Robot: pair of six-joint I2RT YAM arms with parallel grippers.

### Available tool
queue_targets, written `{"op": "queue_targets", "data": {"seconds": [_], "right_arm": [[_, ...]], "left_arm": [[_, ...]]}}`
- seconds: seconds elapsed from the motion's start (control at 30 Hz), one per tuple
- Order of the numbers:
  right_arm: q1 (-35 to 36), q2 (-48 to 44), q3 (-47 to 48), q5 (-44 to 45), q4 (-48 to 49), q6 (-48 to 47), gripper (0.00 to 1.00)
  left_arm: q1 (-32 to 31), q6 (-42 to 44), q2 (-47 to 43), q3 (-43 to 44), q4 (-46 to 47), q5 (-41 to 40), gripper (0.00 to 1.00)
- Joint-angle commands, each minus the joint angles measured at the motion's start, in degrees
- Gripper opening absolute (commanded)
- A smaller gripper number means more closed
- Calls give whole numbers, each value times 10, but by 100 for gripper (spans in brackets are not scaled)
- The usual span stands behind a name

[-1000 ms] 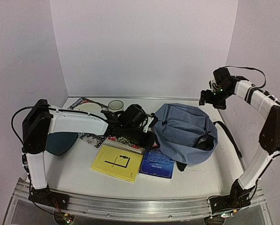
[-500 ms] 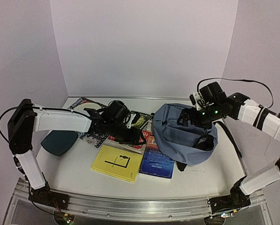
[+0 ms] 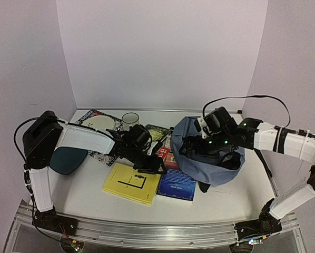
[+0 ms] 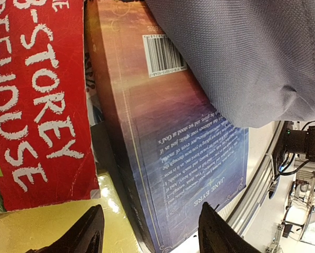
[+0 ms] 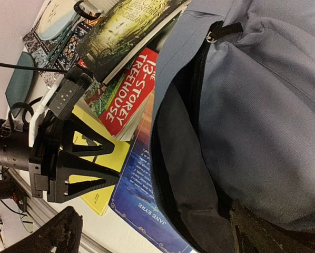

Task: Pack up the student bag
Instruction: Grab the book at the center of the board.

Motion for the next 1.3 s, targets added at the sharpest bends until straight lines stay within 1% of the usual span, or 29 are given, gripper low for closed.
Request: {"op": "queue_targets", "data": {"seconds": [0.0, 0.4, 0.7, 0.83, 0.9, 1.0, 1.17, 1.27], "right_arm": [[4, 29, -13, 4, 21, 9, 98], [4, 77, -52, 37, 59, 21, 98], [4, 110, -73, 15, 100, 38, 98], [4, 117, -77, 7, 125, 45, 98], [4, 121, -78, 3, 132, 47, 98], [4, 122, -82, 0, 137, 52, 98], [5, 114, -93, 0, 146, 59, 97], [4, 109, -98, 0, 151, 62, 97]], "left_arm": [[11, -7, 12, 16, 46, 28, 62], [13, -18, 75, 46, 69, 77, 62], [13, -36, 105, 70, 94, 129, 60], [13, -49, 106, 70, 116, 148, 55], [13, -66, 102, 67, 152, 165, 47], [12, -87, 96, 65, 180, 180, 42], [13, -109, 74, 56, 220, 173, 38], [13, -113, 68, 56, 226, 166, 36]]}}
